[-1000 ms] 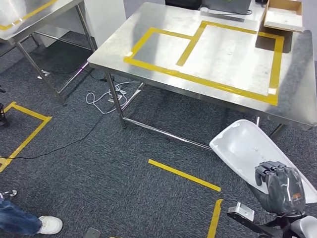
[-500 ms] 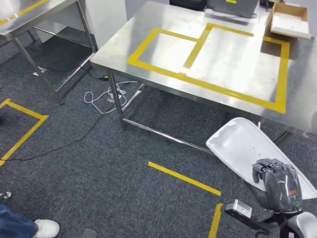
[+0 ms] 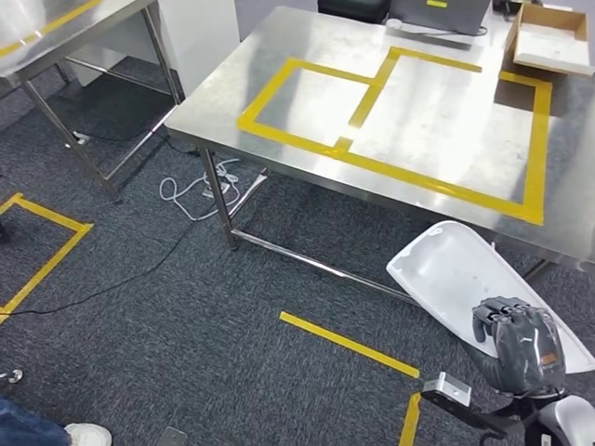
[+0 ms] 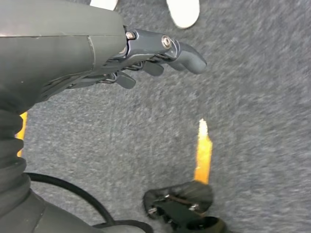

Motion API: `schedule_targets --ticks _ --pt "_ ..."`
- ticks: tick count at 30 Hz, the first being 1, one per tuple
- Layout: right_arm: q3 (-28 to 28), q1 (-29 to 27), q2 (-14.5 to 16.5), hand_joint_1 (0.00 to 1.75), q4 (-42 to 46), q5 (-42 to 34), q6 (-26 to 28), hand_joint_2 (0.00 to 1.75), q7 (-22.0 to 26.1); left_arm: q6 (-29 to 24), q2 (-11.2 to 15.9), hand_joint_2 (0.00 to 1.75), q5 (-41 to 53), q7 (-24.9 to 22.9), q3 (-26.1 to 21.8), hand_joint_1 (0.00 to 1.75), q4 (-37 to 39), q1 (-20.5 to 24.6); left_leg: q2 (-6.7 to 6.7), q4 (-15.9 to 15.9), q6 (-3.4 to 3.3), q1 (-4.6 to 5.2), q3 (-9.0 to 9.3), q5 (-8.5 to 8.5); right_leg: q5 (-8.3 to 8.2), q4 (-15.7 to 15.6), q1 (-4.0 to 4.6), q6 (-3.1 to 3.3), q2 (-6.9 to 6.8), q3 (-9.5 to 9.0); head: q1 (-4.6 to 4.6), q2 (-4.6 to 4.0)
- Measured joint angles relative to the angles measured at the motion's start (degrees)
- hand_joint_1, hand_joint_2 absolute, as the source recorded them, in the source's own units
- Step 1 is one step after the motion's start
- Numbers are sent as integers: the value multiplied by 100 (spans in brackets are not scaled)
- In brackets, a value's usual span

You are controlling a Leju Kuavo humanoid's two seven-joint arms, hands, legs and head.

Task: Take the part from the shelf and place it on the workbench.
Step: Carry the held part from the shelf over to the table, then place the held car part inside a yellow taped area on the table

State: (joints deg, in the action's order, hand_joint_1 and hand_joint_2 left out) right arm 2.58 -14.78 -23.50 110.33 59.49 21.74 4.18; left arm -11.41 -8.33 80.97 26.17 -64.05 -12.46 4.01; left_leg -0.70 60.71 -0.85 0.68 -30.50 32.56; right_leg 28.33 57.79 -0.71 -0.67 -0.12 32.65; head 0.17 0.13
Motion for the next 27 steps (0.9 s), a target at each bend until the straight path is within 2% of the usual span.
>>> schedule_targets --ticks 1,3,4,5,6,8,9,10,11,14,15,16,17,18,19,20,21,23,24,25,27 --pt "5 15 0 175 -1 1 -7 175 3 -1 4 175 1 2 0 0 0 4 4 280 36 -12 -131 121 20 -29 -16 27 -12 -62 -14 1" --pt "21 41 0 175 -2 3 -15 175 8 -1 4 175 1 3 -1 0 0 -2 8 1056 94 -54 -572 372 86 -40 -19 56 -25 -147 -29 1" --pt "31 46 0 175 -2 4 -19 175 8 -1 4 175 1 3 -2 0 0 -12 10 1339 115 -76 -769 403 123 -39 -21 55 -24 -190 -29 1" --pt "40 47 0 175 -2 6 -21 175 7 0 5 175 1 2 -2 0 0 -23 11 1436 132 -94 -885 316 162 -39 -25 48 -20 -239 -28 1" --pt "48 49 0 175 -3 9 -26 175 7 0 5 175 1 2 -2 0 0 -30 14 1308 144 -108 -898 108 205 -38 -32 34 -16 -299 -30 1" --pt "59 62 0 175 -4 16 -39 175 7 1 8 175 1 2 -2 0 1 -34 27 638 151 -121 -699 -415 305 -40 -48 -22 -9 -416 -29 1" --pt "63 76 0 175 -7 17 -50 175 7 3 8 175 1 2 -2 0 3 -33 34 307 141 -114 -571 -556 356 -35 -46 -64 -5 -447 -35 0" --pt "68 91 0 175 -9 20 -60 175 7 5 7 175 1 1 -1 0 4 -28 42 100 114 -103 -487 -595 390 -39 -42 -104 -3 -457 -37 0" --pt "74 106 0 175 -13 22 -69 175 6 8 4 175 2 -1 -1 0 6 -25 45 8 79 -90 -444 -549 413 -51 -35 -139 -5 -451 -42 0" --pt "88 165 -1 175 -18 33 -85 175 5 9 5 175 5 -3 1 0 7 -30 38 -97 -33 -94 -380 -481 469 -78 -42 -221 -20 -481 -37 0" --pt "89 189 -1 175 -19 35 -88 175 3 9 7 175 6 -3 1 0 7 -30 37 -120 -67 -102 -346 -470 537 42 -44 -239 -18 -434 -30 0" --pt "89 206 -2 175 -20 35 -90 175 1 9 5 175 7 -3 1 0 7 -25 38 -140 -101 -108 -310 -456 650 295 -45 -254 -13 -304 -25 1" --pt "90 212 -2 175 -24 36 -92 175 -2 10 3 175 10 -3 1 0 7 -19 38 -143 -130 -103 -286 -434 780 666 -43 -258 -8 -88 -20 1" --pt "91 212 -2 175 -32 37 -93 175 -4 10 1 175 14 -3 2 0 7 -13 38 -143 -156 -96 -265 -407 901 1081 -40 -260 -5 186 -19 1" --pt "94 204 -2 175 -43 38 -93 175 -7 11 -1 175 17 -3 2 0 7 -13 36 -143 -172 -88 -237 -376 948 1416 -39 -259 -4 445 -19 1" --pt "98 195 -2 175 -55 39 -93 175 -9 11 -1 175 21 -3 3 0 7 -17 32 -143 -180 -81 -201 -342 892 1581 -39 -255 -3 630 -20 1" --pt "103 187 -2 175 -65 41 -93 175 -12 11 -1 175 22 -3 3 0 7 -20 25 -143 -182 -75 -152 -302 714 1522 -39 -247 -3 705 -20 1" --pt "117 179 -2 175 -80 44 -92 175 -18 11 -1 175 24 -1 3 0 7 -25 10 -144 -165 -70 -28 -209 179 905 -37 -219 -2 570 -19 1" --pt "128 180 -2 175 -89 47 -92 175 -19 11 -2 175 25 2 3 0 8 -20 3 -141 -142 -61 19 -159 -10 577 -24 -202 -1 435 -20 0" --pt "140 187 -2 175 -99 51 -93 175 -20 11 -3 175 26 4 3 0 8 -14 -2 -140 -113 -57 46 -120 -91 345 -10 -180 0 324 -23 0" --pt "165 196 -2 175 -117 61 -96 175 -20 13 -6 175 35 6 4 0 9 -3 -2 -153 -51 -54 64 -75 -41 203 22 -136 9 218 -34 0"
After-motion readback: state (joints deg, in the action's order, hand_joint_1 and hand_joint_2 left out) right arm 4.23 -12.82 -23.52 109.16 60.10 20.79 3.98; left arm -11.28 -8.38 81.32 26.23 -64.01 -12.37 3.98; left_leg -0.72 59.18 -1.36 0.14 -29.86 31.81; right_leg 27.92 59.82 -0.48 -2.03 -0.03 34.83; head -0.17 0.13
